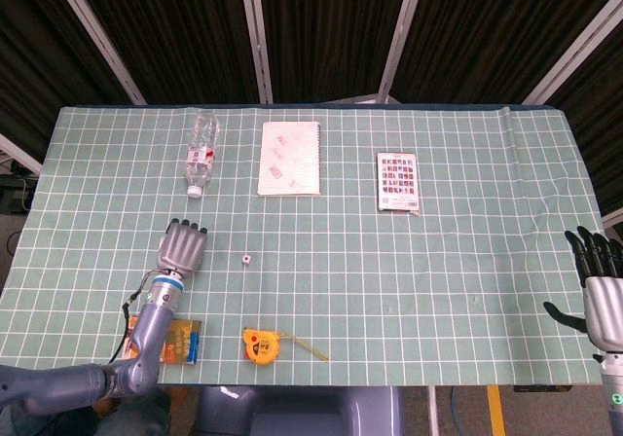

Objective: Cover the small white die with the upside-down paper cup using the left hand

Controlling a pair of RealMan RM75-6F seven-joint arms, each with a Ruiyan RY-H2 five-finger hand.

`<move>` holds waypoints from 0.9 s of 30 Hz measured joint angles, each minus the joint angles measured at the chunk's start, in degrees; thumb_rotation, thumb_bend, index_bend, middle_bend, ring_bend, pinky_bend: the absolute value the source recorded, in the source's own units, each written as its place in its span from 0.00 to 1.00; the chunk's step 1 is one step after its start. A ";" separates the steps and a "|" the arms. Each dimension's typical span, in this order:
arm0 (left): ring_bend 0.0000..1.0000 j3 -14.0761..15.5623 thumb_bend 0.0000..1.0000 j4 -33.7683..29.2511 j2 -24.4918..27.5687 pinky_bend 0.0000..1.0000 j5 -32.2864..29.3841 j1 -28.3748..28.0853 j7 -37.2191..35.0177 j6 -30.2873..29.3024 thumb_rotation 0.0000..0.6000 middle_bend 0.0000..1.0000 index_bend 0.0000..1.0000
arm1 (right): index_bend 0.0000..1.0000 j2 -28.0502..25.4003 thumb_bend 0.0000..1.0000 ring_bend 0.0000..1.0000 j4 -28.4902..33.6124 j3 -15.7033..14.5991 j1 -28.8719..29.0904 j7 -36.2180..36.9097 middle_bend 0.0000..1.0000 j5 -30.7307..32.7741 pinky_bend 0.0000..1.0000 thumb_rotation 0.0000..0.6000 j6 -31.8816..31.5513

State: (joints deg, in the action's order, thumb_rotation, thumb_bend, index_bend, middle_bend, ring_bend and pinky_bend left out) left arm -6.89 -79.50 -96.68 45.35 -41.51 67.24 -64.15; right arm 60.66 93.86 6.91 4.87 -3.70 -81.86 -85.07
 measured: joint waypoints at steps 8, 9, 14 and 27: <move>0.42 -1.11 0.01 -1.45 1.41 0.48 -0.84 0.23 -3.38 -0.12 1.00 0.45 0.48 | 0.00 0.02 0.00 0.00 0.04 -0.08 0.03 -0.05 0.00 0.00 0.00 1.00 0.10; 0.41 -1.49 0.01 -1.96 1.98 0.48 -0.71 0.35 -4.56 -0.09 1.00 0.45 0.48 | 0.00 0.03 0.00 0.00 0.07 -0.10 0.03 -0.09 0.00 0.00 0.00 1.00 0.12; 0.41 -3.41 0.01 -4.29 4.73 0.47 1.66 1.25 -13.29 0.41 1.00 0.44 0.47 | 0.00 0.04 0.00 0.00 0.21 -0.16 0.04 -0.20 0.00 -0.13 0.00 1.00 0.06; 0.40 -8.87 0.01 -1.25 4.94 0.46 17.86 6.01 -79.91 3.54 1.00 0.44 0.47 | 0.00 0.20 0.00 0.00 0.38 -0.30 0.28 -0.81 0.00 -0.02 0.00 1.00 0.54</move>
State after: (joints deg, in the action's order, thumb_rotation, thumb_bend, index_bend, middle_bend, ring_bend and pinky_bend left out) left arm -15.77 -80.75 -91.74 63.21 -35.50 -12.67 -60.61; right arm 60.86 94.24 6.61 5.15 -4.52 -81.88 -84.53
